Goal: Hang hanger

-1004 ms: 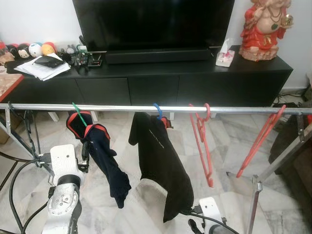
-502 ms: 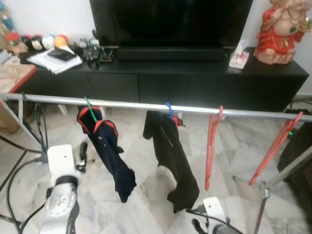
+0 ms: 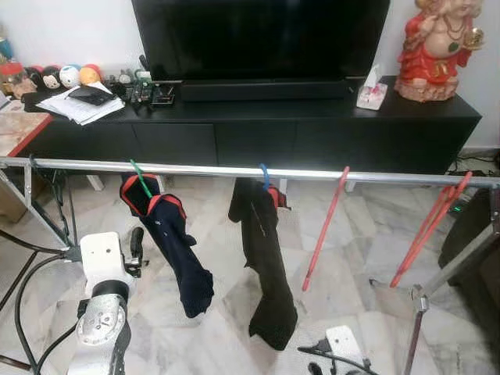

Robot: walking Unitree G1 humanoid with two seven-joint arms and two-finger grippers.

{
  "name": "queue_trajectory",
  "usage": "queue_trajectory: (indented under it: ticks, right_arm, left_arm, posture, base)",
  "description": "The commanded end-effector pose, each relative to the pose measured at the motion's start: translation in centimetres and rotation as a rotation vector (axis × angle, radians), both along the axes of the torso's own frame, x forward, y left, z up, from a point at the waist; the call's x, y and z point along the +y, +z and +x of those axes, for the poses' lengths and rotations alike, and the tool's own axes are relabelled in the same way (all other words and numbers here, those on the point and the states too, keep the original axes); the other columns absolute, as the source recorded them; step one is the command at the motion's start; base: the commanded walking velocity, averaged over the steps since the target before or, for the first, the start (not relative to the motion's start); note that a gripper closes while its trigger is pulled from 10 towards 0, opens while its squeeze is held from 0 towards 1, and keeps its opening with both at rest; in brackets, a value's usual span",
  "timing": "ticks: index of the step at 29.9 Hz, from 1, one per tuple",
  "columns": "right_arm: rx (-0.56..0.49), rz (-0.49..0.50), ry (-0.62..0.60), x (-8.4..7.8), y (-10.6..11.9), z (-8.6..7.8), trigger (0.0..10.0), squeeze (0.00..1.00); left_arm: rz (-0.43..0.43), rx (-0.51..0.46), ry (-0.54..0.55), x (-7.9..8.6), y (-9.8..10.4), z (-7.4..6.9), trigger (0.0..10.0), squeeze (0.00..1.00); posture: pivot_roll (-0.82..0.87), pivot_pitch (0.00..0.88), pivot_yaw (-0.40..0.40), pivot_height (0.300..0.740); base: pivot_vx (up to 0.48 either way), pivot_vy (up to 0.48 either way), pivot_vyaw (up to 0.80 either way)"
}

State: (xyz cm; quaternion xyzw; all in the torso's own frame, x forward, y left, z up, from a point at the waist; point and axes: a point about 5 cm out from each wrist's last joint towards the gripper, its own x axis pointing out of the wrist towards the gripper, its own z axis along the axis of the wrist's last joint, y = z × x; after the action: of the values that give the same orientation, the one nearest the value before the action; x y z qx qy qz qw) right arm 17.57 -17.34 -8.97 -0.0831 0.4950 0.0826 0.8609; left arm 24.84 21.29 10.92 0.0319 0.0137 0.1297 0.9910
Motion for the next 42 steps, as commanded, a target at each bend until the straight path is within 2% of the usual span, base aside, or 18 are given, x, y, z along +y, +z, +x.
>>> queue_trajectory:
  ticks: [1,16,22,26,34,36,39,42]
  right_arm:
    - [-0.012,0.006,0.011,0.5,0.1,0.3,10.0,0.0]
    - [-0.008,0.022,0.009,0.8,0.2,0.5,10.0,0.0]
    - [-0.006,0.016,0.012,0.5,0.2,0.5,10.0,0.0]
    - [-0.004,0.012,0.014,0.4,0.2,0.5,10.0,0.0]
    - [-0.004,0.012,0.015,0.4,0.2,0.5,10.0,0.0]
    - [-0.005,0.015,0.021,0.9,0.2,0.5,10.0,0.0]
    - [-0.007,0.015,0.028,1.1,0.2,0.6,10.0,0.0]
    - [-0.009,0.016,0.028,1.2,0.2,0.6,10.0,0.0]
  left_arm:
    - [0.005,0.022,0.011,0.4,-0.3,-0.2,10.0,0.0]
    - [0.007,0.027,0.001,0.3,-0.3,-0.2,10.0,0.0]
    - [0.003,0.042,-0.051,-0.4,-0.5,-0.3,10.0,0.0]
    - [0.017,0.096,-0.114,-1.0,-1.1,-0.3,10.0,0.0]
    - [0.018,0.1,-0.11,-1.1,-1.1,-0.3,10.0,0.0]
    - [-0.037,0.245,-0.122,-1.0,-2.1,0.6,10.0,0.0]
    - [-0.085,0.367,-0.206,-1.4,-3.0,1.0,10.0,0.0]
    - [-0.09,0.409,-0.231,-1.3,-3.3,1.2,10.0,0.0]
  posture:
    - [-0.08,0.0,0.017,0.74]
    - [-0.08,0.0,0.016,0.74]
    - [-0.08,0.0,0.015,0.74]
    - [-0.08,0.0,0.014,0.74]
    - [-0.08,0.0,0.015,0.74]
    - [-0.07,0.0,0.011,0.74]
    - [-0.07,0.0,0.01,0.74]
    - [-0.07,0.0,0.01,0.74]
  base:
    - [0.266,0.0,0.8]
    - [0.284,0.0,0.05]
    - [0.0,0.0,0.0]
    - [0.0,0.0,0.0]
    - [0.0,0.0,0.0]
    - [0.0,0.0,0.0]
    - [0.0,0.0,0.0]
    - [0.0,0.0,0.0]
